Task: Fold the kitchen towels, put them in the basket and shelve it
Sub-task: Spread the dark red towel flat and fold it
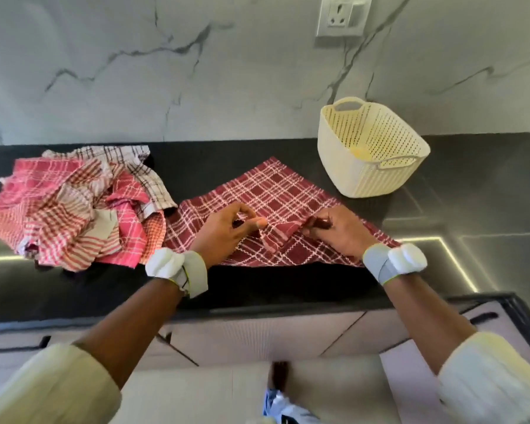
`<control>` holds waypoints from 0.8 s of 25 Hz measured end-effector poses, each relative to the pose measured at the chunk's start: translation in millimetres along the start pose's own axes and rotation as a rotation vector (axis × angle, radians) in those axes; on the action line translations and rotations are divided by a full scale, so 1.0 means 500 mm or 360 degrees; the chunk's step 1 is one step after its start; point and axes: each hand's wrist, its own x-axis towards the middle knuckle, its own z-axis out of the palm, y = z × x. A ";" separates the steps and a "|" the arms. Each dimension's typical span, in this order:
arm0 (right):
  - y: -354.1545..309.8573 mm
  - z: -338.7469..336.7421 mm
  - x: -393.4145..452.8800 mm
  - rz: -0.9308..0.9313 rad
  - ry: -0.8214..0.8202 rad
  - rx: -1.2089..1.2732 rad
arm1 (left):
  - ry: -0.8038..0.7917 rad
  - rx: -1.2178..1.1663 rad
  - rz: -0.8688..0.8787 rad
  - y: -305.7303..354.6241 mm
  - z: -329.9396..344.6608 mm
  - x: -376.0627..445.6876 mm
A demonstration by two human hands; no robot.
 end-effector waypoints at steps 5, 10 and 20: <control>0.057 -0.036 0.190 0.0136 0.0015 0.0038 | -0.0425 -0.0066 -0.0236 -0.021 -0.053 0.220; 0.094 -0.028 0.333 0.0384 0.0182 0.0016 | -0.0205 -0.0169 -0.0397 -0.067 -0.055 0.376; 0.154 -0.021 0.463 0.0500 -0.0026 -0.0150 | -0.0275 -0.0080 -0.0595 -0.191 -0.028 0.511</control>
